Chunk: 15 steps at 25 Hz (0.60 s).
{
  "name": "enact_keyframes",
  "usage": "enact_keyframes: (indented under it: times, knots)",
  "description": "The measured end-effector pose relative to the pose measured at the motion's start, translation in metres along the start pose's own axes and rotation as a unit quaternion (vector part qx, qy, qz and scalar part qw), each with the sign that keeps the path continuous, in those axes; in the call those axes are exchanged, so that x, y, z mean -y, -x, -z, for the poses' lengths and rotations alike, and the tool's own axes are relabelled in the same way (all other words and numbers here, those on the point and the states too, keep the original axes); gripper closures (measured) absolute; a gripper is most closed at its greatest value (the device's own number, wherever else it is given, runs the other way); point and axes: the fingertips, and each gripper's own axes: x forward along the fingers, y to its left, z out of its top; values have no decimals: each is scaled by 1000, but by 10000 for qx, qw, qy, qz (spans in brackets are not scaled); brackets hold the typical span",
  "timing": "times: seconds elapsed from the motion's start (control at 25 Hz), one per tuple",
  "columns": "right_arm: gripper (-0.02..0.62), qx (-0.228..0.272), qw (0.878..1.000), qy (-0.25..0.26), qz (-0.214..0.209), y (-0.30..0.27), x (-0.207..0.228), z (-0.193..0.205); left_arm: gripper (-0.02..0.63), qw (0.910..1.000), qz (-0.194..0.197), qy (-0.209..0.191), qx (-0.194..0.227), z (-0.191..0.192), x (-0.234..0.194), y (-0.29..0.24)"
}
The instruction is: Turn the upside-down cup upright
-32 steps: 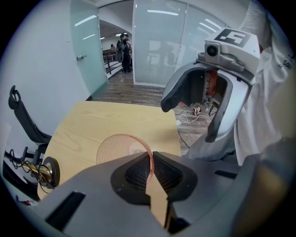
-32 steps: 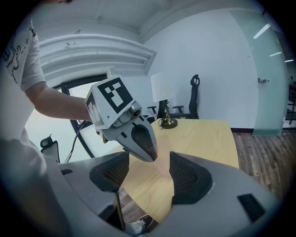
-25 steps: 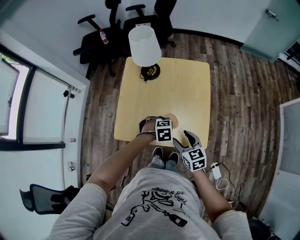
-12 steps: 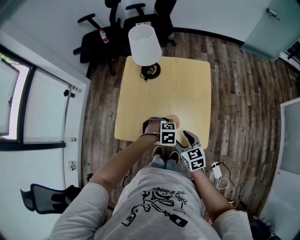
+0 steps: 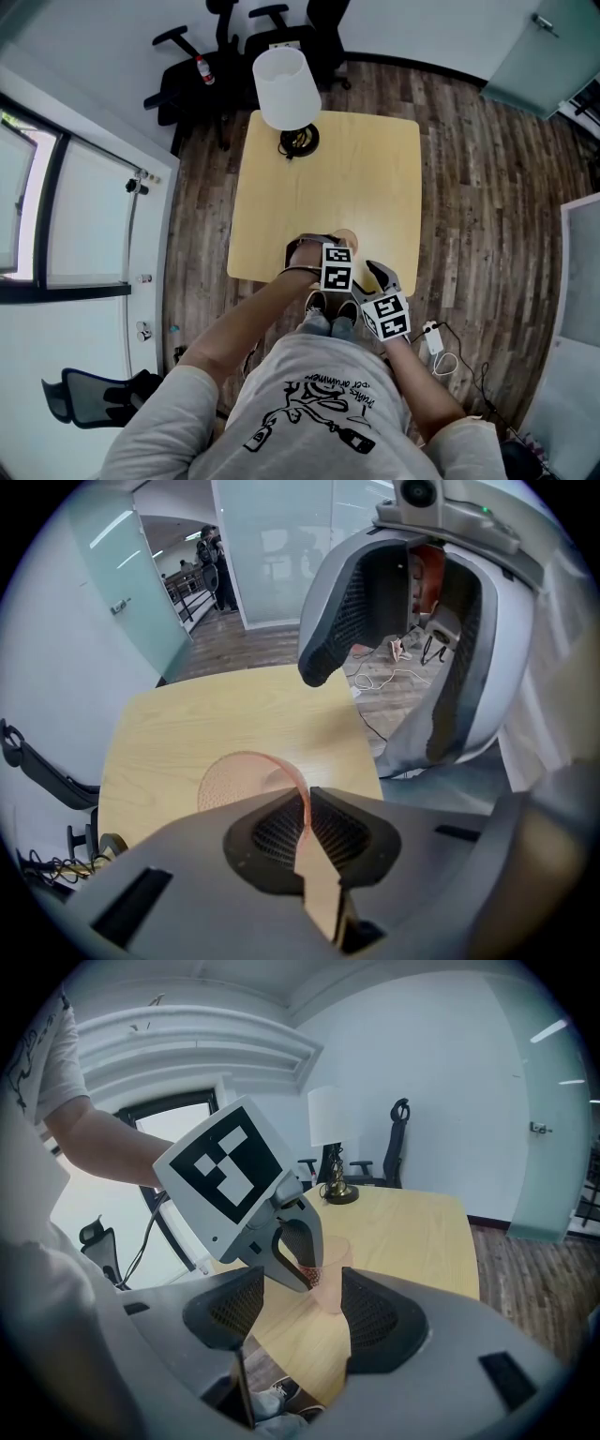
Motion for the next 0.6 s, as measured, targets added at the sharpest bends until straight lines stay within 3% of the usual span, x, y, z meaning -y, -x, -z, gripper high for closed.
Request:
enact_keyframes:
  times: [0.6]
  knots:
    - [327,-127,9999,101,-23,-4,2,5,583,9995,-43,-256,-197,1,-1,-8]
